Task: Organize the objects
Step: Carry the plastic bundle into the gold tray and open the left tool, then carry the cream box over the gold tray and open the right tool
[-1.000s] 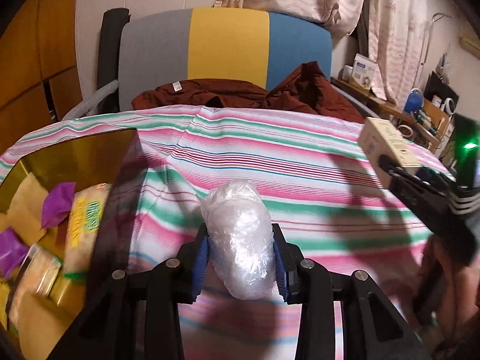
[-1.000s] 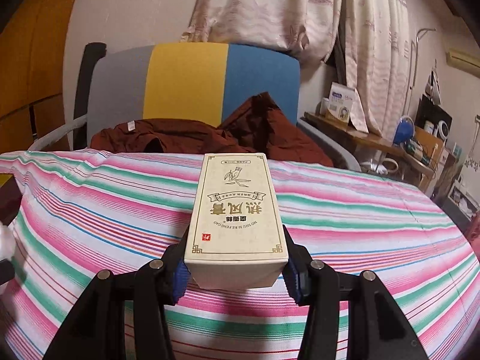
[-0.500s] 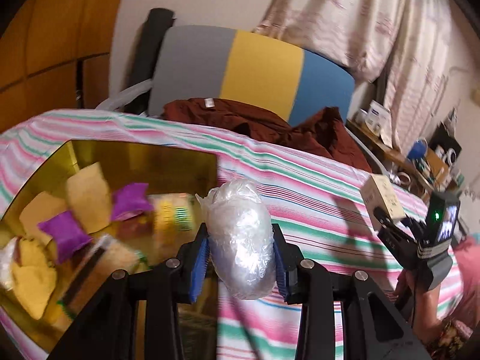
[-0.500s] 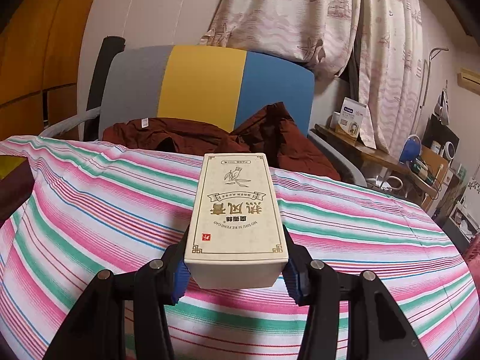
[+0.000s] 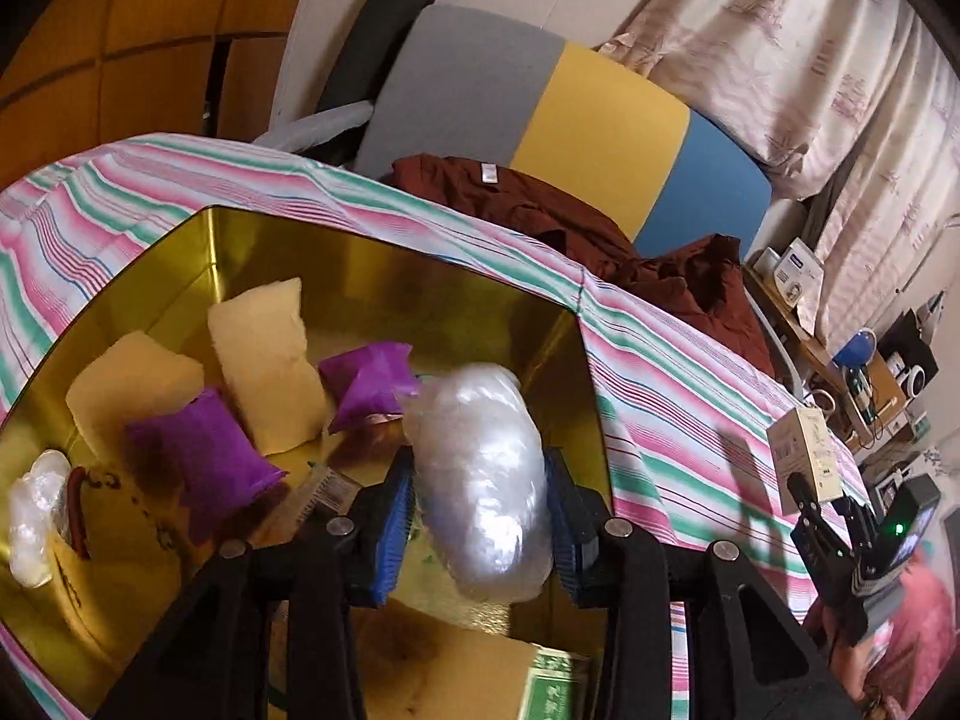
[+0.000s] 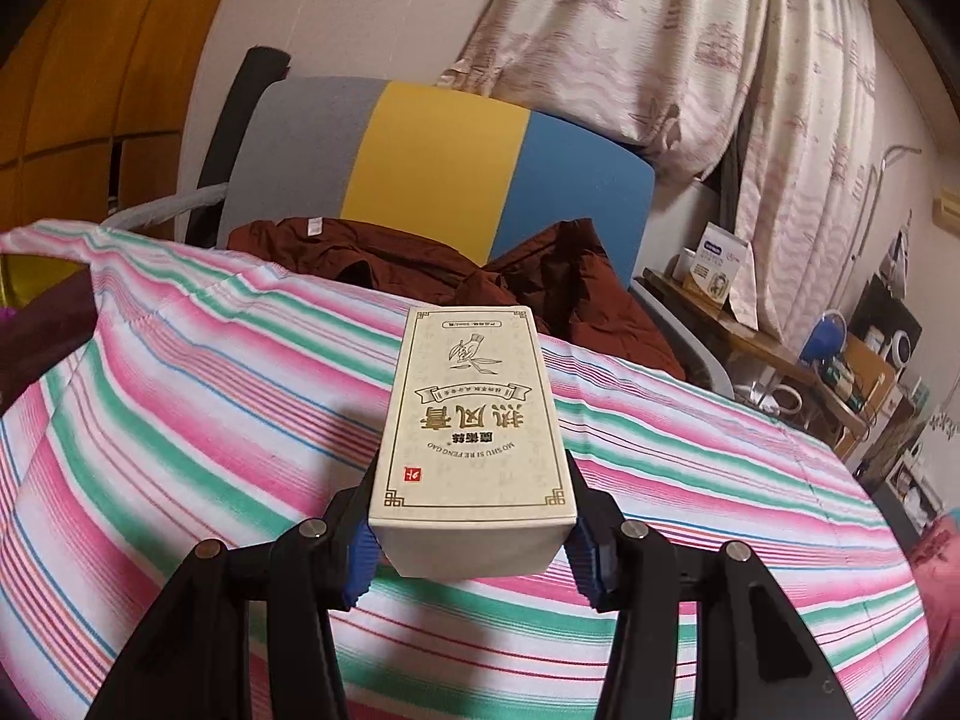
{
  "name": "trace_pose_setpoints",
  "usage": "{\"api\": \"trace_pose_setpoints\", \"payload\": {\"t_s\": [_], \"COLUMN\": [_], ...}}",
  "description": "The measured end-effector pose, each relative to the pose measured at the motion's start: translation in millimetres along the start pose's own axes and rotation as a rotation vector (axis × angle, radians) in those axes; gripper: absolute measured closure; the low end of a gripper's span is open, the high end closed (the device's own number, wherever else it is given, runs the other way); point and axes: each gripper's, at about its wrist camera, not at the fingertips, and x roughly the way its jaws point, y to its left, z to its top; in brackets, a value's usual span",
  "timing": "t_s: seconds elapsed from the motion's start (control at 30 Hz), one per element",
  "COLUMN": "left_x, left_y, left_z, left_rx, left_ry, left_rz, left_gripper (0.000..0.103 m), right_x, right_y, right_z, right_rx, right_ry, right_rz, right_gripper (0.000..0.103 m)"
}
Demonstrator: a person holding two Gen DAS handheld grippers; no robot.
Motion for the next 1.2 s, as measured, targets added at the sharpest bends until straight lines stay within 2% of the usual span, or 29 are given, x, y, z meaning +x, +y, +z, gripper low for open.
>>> {"api": "trace_pose_setpoints", "payload": {"t_s": [0.07, 0.13, 0.23, 0.4, 0.53, 0.67, 0.87, 1.0, 1.2], "left_x": [0, -2, -9, -23, -34, -42, -48, -53, -62], "left_y": [2, 4, 7, 10, 10, 10, 13, 19, 34], "left_z": [-1, -2, -7, -16, -20, -20, -21, -23, -24], "left_rx": [0.002, 0.004, -0.002, 0.013, 0.038, 0.064, 0.058, 0.057, 0.029], "left_ry": [0.003, 0.000, -0.012, -0.029, -0.037, -0.055, -0.061, -0.066, -0.075], "left_rz": [0.000, 0.008, 0.012, 0.015, 0.005, -0.002, -0.011, -0.008, 0.002], "left_gripper": [0.054, 0.043, 0.033, 0.021, 0.009, 0.006, 0.005, 0.004, 0.003], "right_x": [0, 0, 2, 1, -5, -18, -38, -51, -70], "right_y": [5, 8, 11, 14, 30, 52, 89, 113, 135], "right_z": [0, -1, -1, -1, 2, 10, 35, 54, 81], "right_rx": [-0.021, -0.038, -0.053, -0.068, -0.137, -0.171, -0.134, -0.125, -0.107], "right_ry": [0.001, 0.005, 0.013, 0.022, 0.035, 0.043, 0.047, 0.029, -0.016], "right_rz": [-0.003, -0.002, -0.002, 0.002, 0.033, 0.097, 0.219, 0.312, 0.406], "right_gripper": [0.052, 0.052, 0.052, 0.052, 0.052, 0.052, 0.052, 0.052, 0.052]}}
